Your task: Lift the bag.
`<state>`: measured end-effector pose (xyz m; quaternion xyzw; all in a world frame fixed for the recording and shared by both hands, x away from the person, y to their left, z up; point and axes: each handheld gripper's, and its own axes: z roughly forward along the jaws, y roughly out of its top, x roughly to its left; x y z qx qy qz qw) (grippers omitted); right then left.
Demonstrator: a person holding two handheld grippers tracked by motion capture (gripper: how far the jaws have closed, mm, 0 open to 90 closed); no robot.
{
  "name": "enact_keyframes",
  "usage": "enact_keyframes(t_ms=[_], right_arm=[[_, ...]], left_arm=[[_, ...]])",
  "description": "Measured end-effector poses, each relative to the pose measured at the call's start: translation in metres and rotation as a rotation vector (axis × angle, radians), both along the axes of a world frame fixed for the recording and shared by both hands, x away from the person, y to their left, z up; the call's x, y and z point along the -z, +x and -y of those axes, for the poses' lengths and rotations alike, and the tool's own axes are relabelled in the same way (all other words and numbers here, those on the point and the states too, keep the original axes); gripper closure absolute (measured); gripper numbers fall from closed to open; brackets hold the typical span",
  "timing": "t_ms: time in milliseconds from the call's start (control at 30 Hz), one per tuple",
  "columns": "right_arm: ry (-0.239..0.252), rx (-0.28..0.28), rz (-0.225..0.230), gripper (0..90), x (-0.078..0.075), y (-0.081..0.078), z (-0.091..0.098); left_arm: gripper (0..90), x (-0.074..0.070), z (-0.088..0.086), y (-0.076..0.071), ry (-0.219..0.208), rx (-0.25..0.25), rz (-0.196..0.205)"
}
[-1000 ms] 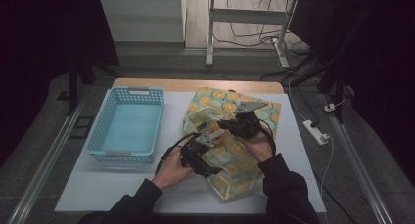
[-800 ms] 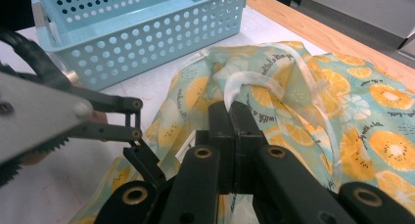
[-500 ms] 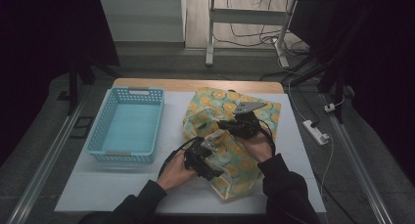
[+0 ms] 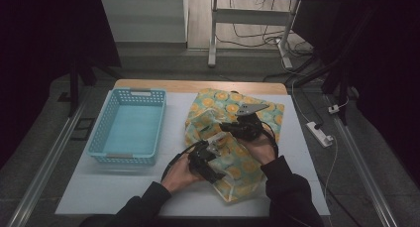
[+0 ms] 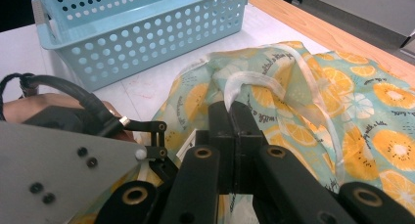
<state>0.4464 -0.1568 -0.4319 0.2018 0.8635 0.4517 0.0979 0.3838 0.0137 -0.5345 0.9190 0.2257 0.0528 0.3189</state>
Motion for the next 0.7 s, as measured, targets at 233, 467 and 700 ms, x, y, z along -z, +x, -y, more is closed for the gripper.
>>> enact_keyframes(t_ms=[233, 467, 700], right_arm=[[-0.001, 0.000, -0.002, 89.8, 0.001, 0.000, -0.001], [-0.002, -0.003, -0.001, 89.8, 0.001, 0.000, -0.001], [-0.004, -0.005, -0.001, 89.8, 0.001, -0.001, -0.002]], left_arm=[[20.5, -0.003, -0.006, 0.002, 0.002, -0.008, 0.010], [45.6, -0.008, -0.003, -0.003, 0.013, 0.027, 0.006], [81.0, -0.011, -0.001, -0.004, 0.011, 0.027, -0.041]])
